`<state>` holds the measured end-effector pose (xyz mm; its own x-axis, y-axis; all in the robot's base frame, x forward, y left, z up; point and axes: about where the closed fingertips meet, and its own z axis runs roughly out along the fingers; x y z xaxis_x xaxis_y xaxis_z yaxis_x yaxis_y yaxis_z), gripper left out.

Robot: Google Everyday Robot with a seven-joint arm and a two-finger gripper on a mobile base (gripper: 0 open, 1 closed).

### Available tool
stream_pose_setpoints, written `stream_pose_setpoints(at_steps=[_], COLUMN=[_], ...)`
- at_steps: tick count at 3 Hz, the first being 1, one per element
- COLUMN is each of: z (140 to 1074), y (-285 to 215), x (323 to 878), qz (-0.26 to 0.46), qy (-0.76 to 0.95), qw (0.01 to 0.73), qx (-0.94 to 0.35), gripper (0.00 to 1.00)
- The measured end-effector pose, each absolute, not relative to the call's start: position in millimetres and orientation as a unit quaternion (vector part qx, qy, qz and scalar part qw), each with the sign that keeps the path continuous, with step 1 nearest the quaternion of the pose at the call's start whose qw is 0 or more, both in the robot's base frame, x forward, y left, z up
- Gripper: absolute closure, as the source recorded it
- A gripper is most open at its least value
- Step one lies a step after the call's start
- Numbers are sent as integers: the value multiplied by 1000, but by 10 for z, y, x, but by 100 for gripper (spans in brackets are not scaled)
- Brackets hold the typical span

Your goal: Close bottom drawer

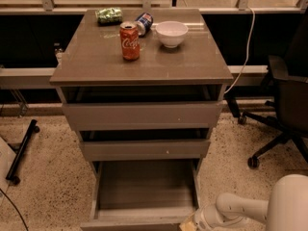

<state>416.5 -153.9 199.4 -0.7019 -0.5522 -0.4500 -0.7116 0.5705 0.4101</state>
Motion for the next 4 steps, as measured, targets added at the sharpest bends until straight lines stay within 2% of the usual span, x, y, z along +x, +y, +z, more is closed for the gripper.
stream_pose_setpoints(at_steps=[1, 2, 3, 4], z=[1990, 1984, 1984, 1984], y=[-1532, -1520, -1520, -1520], x=[4159, 4150, 4150, 4150], qz=[291, 292, 292, 292], qy=[875, 875, 875, 875], qw=[137, 136, 136, 136], qx=[-361, -361, -361, -361], gripper=[28, 6, 0, 18])
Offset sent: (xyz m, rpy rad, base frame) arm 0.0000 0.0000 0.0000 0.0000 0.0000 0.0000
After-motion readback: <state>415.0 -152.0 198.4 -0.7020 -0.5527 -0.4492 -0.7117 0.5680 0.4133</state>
